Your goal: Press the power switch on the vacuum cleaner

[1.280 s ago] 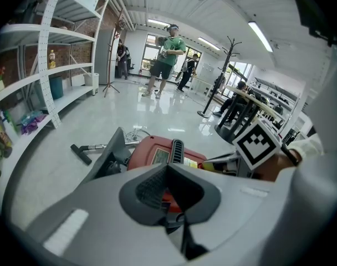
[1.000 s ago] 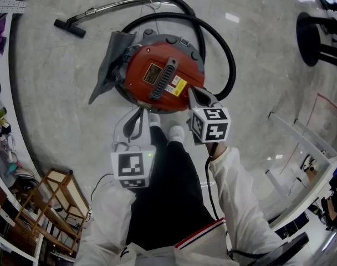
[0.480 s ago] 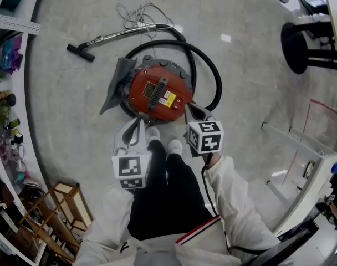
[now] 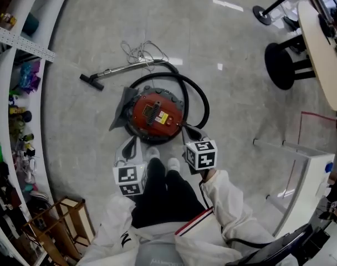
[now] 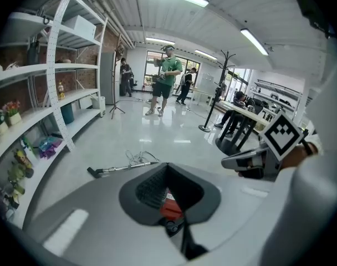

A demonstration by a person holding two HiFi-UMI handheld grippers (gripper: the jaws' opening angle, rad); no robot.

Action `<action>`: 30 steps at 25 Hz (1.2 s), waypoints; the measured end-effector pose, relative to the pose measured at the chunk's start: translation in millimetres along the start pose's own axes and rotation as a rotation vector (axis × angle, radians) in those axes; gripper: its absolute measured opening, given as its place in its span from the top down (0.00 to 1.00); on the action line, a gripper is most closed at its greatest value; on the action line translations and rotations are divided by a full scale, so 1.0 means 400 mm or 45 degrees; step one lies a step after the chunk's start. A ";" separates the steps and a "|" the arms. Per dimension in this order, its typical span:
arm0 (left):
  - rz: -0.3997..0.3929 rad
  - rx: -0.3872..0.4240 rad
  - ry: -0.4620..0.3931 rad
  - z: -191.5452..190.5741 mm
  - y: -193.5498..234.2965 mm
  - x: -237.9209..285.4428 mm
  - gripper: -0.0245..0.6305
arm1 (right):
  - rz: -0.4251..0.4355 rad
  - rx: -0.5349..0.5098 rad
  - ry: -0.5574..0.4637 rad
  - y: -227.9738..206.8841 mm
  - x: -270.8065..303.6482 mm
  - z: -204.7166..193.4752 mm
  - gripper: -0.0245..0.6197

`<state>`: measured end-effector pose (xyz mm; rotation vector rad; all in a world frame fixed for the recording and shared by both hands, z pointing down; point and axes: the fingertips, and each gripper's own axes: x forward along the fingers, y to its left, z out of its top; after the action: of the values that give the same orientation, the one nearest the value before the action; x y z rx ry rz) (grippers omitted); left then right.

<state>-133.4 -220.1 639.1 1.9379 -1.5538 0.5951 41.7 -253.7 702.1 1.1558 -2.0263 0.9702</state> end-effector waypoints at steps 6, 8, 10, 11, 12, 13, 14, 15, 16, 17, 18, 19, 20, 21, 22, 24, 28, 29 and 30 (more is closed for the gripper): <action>0.010 0.021 -0.035 0.046 -0.026 -0.069 0.96 | 0.020 0.008 -0.035 0.037 -0.110 0.017 0.96; 0.016 0.031 -0.054 0.064 -0.032 -0.086 0.96 | 0.038 0.001 -0.055 0.056 -0.139 0.029 0.96; 0.013 0.042 -0.076 0.087 -0.037 -0.100 0.96 | 0.049 0.001 -0.083 0.071 -0.162 0.047 0.96; 0.007 0.037 -0.084 0.095 -0.042 -0.106 0.96 | 0.051 0.001 -0.094 0.075 -0.174 0.054 0.96; -0.002 0.024 -0.088 0.100 -0.048 -0.115 0.96 | 0.052 0.001 -0.101 0.079 -0.187 0.056 0.96; -0.011 0.011 -0.090 0.103 -0.056 -0.125 0.96 | 0.052 0.002 -0.105 0.082 -0.199 0.056 0.96; -0.017 0.005 -0.094 0.107 -0.064 -0.135 0.96 | 0.053 0.003 -0.108 0.085 -0.211 0.056 0.96; -0.021 0.009 -0.103 0.116 -0.070 -0.144 0.96 | 0.054 0.004 -0.116 0.090 -0.221 0.061 0.96; -0.025 0.021 -0.116 0.130 -0.074 -0.153 0.96 | 0.058 0.004 -0.131 0.097 -0.229 0.073 0.96; -0.029 0.034 -0.130 0.145 -0.076 -0.160 0.96 | 0.062 0.004 -0.151 0.106 -0.237 0.089 0.96; -0.035 0.048 -0.141 0.161 -0.075 -0.168 0.96 | 0.066 0.004 -0.172 0.118 -0.245 0.106 0.96; -0.041 0.060 -0.148 0.171 -0.073 -0.176 0.96 | 0.069 0.005 -0.189 0.130 -0.253 0.119 0.96; -0.048 0.067 -0.149 0.173 -0.072 -0.184 0.96 | 0.071 0.008 -0.202 0.141 -0.262 0.127 0.96; -0.053 0.070 -0.149 0.173 -0.073 -0.190 0.96 | 0.071 0.011 -0.213 0.148 -0.270 0.131 0.96; -0.057 0.072 -0.153 0.174 -0.077 -0.192 0.96 | 0.070 0.012 -0.225 0.151 -0.277 0.137 0.96; -0.060 0.082 -0.174 0.192 -0.088 -0.195 0.96 | 0.075 0.009 -0.254 0.151 -0.291 0.157 0.96; -0.061 0.111 -0.230 0.245 -0.119 -0.214 0.96 | 0.093 -0.020 -0.308 0.158 -0.342 0.209 0.96; -0.063 0.116 -0.238 0.255 -0.128 -0.220 0.96 | 0.094 -0.025 -0.320 0.159 -0.359 0.220 0.96; -0.066 0.119 -0.244 0.261 -0.136 -0.225 0.96 | 0.094 -0.027 -0.330 0.159 -0.374 0.228 0.96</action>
<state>-101.6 -218.4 494.2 2.1528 -1.6107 0.4796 37.4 -239.9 516.1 1.2577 -2.2918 0.8683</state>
